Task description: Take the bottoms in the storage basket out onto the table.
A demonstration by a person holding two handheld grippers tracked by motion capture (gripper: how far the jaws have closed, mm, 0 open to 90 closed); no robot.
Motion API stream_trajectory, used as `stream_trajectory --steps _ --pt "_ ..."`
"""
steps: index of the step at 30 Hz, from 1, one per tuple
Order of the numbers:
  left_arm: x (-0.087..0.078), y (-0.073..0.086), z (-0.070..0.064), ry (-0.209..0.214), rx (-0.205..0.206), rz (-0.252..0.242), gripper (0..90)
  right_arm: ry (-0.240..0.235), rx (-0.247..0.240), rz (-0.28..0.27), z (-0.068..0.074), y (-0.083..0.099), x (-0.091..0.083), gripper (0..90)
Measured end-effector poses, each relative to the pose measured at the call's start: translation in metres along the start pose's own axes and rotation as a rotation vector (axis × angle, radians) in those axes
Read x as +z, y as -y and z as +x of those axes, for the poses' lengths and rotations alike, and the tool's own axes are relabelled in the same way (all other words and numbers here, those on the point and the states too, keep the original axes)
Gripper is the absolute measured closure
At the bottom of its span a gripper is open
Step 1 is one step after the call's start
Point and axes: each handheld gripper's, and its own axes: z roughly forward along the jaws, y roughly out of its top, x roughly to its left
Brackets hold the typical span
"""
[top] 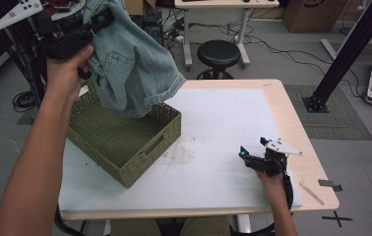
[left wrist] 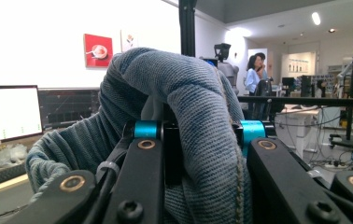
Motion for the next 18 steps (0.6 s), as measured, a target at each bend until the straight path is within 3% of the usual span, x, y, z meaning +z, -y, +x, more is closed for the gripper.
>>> stream_trajectory --steps 10,18 --pt "0.017 -0.003 -0.008 0.034 -0.001 -0.003 76.9 -0.002 0.003 0.006 0.001 0.0 0.0 12.7" --pt "0.05 -0.003 -0.019 0.085 -0.008 -0.004 76.9 -0.003 0.002 0.003 0.0 0.0 0.0 12.8"
